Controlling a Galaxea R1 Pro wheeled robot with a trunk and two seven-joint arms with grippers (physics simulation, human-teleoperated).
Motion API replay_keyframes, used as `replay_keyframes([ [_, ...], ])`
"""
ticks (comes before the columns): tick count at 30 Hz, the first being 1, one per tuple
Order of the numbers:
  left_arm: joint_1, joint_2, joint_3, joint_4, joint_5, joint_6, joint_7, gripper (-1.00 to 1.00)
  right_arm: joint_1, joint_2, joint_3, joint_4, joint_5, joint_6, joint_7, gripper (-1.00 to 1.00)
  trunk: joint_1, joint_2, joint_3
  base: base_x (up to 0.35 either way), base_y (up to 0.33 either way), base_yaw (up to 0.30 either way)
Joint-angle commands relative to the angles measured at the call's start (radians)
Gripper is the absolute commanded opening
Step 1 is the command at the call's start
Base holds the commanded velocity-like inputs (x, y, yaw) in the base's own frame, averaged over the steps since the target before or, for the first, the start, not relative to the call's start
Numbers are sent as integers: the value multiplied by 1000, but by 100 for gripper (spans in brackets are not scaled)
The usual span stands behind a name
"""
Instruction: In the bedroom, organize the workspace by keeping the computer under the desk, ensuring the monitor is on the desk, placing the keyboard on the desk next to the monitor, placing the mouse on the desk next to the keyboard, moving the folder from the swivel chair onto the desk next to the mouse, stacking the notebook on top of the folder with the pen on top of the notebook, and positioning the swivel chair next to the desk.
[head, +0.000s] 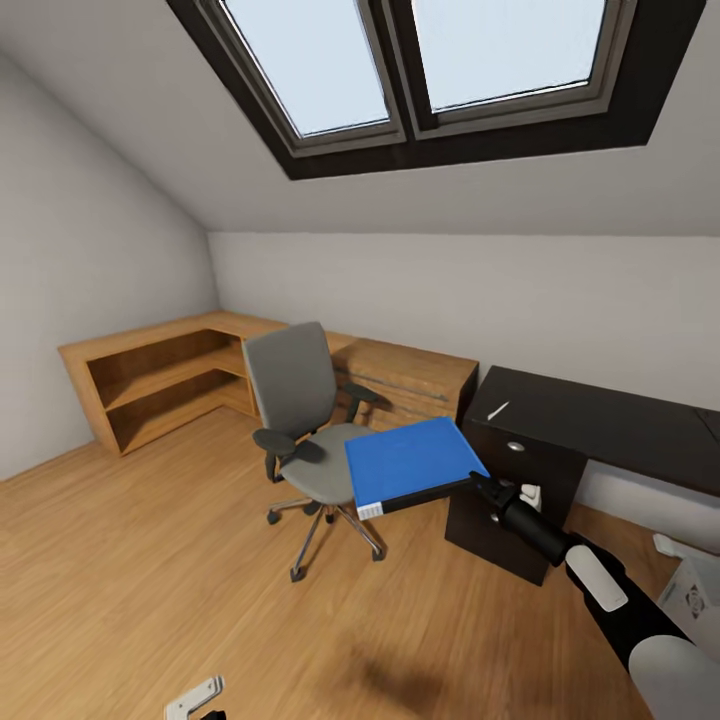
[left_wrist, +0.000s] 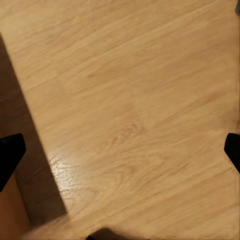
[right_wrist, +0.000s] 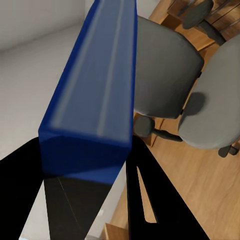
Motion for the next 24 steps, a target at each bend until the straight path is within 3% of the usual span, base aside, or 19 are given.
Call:
replay_keyframes([
  [1, 0, -1, -8, -1, 11, -5, 5, 100, -1, -1, 3, 0, -10, 6, 0, -100, -4, 7, 2, 0, 0, 0],
  [18, -1, -10, -8, 1, 10, -5, 5, 100, 1, -2, 9, 3, -5, 6, -1, -100, -69, 126, 55, 0, 0, -1],
  [24, 0, -10, -9, 13, 10, -6, 5, 100, 1, -3, 9, -29, 10, 7, 0, -100, -92, 168, 74, 0, 0, -147],
])
